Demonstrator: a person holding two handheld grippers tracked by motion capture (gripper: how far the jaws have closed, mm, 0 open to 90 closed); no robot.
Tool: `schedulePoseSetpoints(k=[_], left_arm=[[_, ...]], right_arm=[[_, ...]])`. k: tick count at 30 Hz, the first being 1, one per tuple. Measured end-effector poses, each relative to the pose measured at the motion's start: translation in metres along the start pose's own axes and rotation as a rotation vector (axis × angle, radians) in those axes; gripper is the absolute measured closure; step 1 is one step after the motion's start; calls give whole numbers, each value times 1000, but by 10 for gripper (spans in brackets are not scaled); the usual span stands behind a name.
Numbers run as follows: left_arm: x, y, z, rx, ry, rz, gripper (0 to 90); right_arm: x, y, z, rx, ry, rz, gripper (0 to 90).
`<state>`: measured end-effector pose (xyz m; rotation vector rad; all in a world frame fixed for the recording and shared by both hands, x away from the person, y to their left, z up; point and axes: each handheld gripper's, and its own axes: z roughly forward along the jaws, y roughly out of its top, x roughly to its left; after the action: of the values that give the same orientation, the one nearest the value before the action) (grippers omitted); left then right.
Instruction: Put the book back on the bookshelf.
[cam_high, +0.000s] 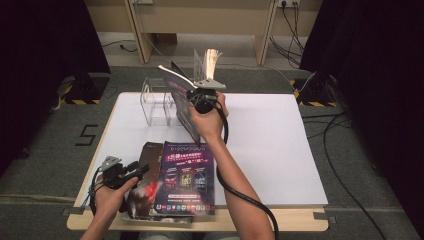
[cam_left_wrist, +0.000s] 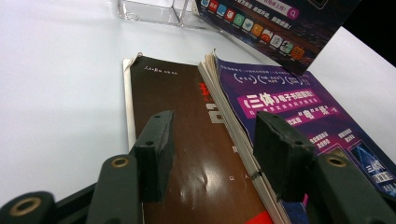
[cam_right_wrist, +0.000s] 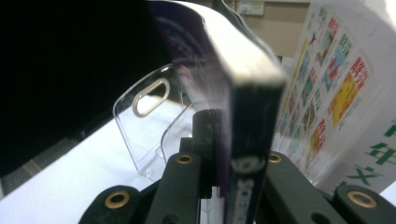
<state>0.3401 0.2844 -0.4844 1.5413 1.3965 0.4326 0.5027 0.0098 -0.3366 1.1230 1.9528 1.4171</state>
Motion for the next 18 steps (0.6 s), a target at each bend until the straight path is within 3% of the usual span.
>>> schedulePoseSetpoints(k=[7, 18], left_arm=[[1, 0, 0, -1, 1, -1, 475], [1, 1, -1, -5, -1, -3, 475]], right_arm=[[1, 10, 3, -65, -31, 38, 840], [7, 24, 27, -114, -100, 80, 840]])
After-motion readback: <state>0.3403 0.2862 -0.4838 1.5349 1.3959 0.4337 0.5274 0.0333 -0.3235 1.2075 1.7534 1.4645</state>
